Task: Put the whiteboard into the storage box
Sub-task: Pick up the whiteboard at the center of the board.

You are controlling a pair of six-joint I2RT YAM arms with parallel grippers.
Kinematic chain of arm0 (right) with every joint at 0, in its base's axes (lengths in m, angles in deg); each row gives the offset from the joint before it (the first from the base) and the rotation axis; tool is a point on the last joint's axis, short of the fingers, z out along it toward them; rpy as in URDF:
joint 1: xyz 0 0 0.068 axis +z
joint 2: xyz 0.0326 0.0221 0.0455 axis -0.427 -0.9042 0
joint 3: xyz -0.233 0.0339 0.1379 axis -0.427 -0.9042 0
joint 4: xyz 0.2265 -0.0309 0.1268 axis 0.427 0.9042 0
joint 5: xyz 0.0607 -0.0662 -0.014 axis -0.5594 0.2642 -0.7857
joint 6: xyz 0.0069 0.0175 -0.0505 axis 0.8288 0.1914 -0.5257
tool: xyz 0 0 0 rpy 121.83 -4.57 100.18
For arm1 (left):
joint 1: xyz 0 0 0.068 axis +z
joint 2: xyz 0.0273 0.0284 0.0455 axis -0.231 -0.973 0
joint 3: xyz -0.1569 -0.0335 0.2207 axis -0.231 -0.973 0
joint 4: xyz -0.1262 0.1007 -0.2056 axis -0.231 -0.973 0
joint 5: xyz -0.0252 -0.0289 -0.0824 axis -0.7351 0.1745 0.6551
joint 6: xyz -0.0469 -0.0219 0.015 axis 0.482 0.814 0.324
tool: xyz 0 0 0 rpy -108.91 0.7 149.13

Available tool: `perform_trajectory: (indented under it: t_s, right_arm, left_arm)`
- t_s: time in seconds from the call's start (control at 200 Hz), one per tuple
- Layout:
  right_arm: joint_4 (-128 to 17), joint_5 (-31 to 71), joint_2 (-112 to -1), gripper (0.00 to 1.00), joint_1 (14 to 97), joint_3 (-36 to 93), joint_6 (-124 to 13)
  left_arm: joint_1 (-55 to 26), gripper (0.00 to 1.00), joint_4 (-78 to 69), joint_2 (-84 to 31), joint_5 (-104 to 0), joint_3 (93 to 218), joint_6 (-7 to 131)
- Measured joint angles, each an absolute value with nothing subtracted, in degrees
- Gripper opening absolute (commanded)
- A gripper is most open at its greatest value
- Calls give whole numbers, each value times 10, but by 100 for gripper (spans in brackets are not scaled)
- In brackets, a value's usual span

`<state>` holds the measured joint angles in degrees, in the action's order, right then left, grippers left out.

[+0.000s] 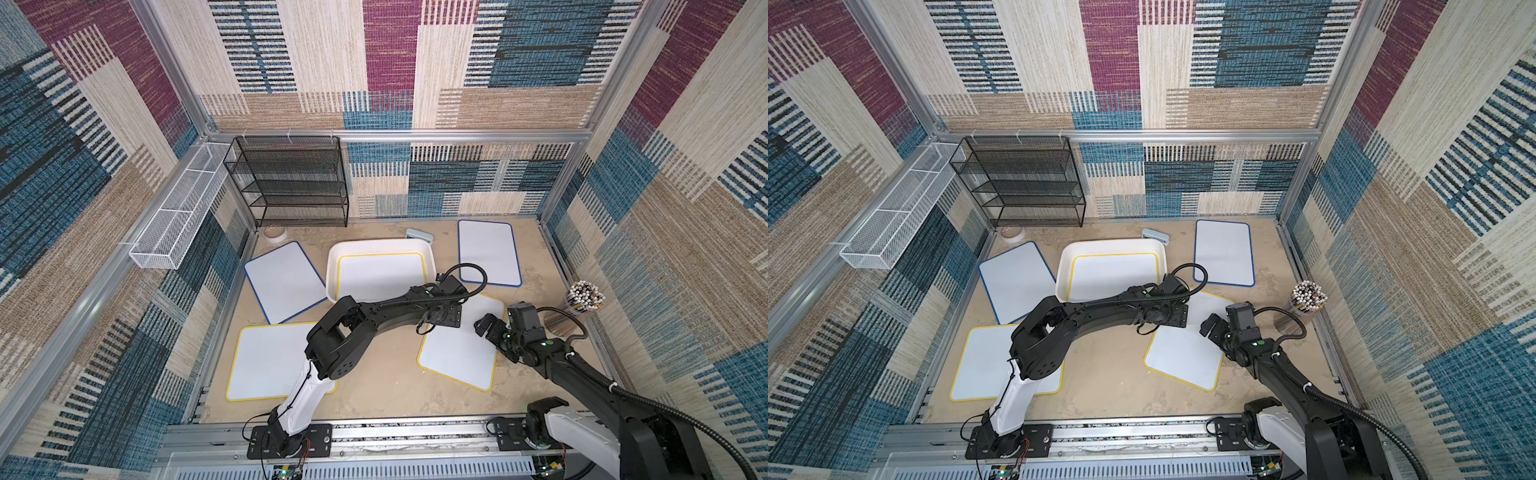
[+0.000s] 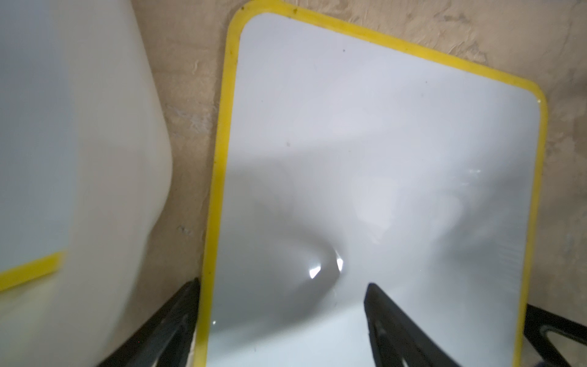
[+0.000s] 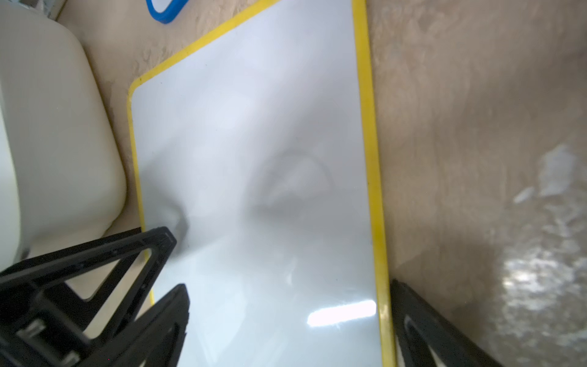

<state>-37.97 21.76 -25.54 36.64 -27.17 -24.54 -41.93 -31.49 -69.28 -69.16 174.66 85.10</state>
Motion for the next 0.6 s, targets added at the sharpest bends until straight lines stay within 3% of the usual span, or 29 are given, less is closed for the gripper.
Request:
perform_trajectory:
  t_s: [0.195, 0.326, 0.601]
  right_arm:
    - [-374, 103, -233, 100, 334, -288, -193]
    - [-388, 3, -237, 100, 324, -299, -161]
    - [-367, -23, -201, 100, 312, -302, -131]
  left_arm:
    - [-419, 83, -295, -687, -693, 1733, 851]
    - [-424, 82, -241, -685, -642, 1721, 854]
    - [-421, 82, -219, -679, -612, 1710, 856]
